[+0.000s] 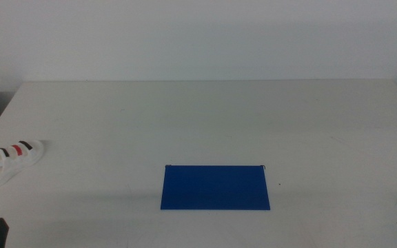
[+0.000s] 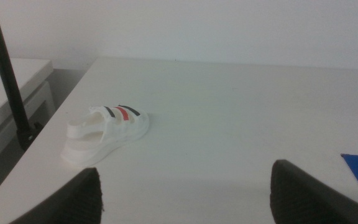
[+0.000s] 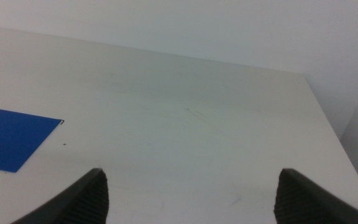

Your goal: Use one arm to grab the shoe from the table and place it on the mat.

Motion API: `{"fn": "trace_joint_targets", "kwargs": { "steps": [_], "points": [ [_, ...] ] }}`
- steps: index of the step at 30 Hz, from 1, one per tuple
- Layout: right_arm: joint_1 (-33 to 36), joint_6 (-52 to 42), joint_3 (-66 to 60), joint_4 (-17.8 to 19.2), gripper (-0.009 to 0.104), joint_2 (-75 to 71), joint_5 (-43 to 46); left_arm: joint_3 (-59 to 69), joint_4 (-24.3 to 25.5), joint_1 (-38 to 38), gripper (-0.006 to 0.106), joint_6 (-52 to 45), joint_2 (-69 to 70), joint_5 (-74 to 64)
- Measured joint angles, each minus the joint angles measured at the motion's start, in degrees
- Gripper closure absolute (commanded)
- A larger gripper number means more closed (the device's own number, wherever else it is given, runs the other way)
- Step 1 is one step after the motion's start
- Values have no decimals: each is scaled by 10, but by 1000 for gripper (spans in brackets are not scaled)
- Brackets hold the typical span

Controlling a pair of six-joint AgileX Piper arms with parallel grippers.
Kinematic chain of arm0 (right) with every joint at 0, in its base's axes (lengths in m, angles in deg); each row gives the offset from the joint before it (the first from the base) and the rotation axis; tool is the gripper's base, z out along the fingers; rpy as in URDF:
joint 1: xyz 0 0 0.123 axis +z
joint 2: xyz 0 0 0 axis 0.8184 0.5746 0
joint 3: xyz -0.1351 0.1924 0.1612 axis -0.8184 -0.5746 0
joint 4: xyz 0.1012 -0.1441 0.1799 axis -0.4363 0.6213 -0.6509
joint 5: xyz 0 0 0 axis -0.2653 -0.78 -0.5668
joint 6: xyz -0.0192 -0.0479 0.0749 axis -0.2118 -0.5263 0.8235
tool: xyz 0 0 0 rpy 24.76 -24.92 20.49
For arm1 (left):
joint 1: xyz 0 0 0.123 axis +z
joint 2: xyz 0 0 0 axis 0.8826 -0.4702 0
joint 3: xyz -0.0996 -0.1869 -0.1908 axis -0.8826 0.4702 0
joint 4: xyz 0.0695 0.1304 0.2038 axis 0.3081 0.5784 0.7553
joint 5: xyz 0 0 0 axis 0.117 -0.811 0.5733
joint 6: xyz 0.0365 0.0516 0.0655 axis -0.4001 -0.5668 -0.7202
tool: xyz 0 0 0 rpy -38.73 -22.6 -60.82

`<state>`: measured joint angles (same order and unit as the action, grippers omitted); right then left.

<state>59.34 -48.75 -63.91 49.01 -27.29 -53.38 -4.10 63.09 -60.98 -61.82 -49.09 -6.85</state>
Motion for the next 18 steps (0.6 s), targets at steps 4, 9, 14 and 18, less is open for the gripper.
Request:
{"fn": "trace_joint_targets", "kwargs": {
  "steps": [4,9,14,18],
  "points": [
    [0,0,0,0,17,0,0,-25,1,0,8,0,-23,-2],
    [0,0,0,0,17,0,0,-101,1,0,8,0,-102,-15],
    [0,0,0,0,17,0,0,-194,2,0,8,0,-207,-37],
    [0,0,0,0,17,0,0,-261,2,0,8,0,-293,-43]
  ]
}}
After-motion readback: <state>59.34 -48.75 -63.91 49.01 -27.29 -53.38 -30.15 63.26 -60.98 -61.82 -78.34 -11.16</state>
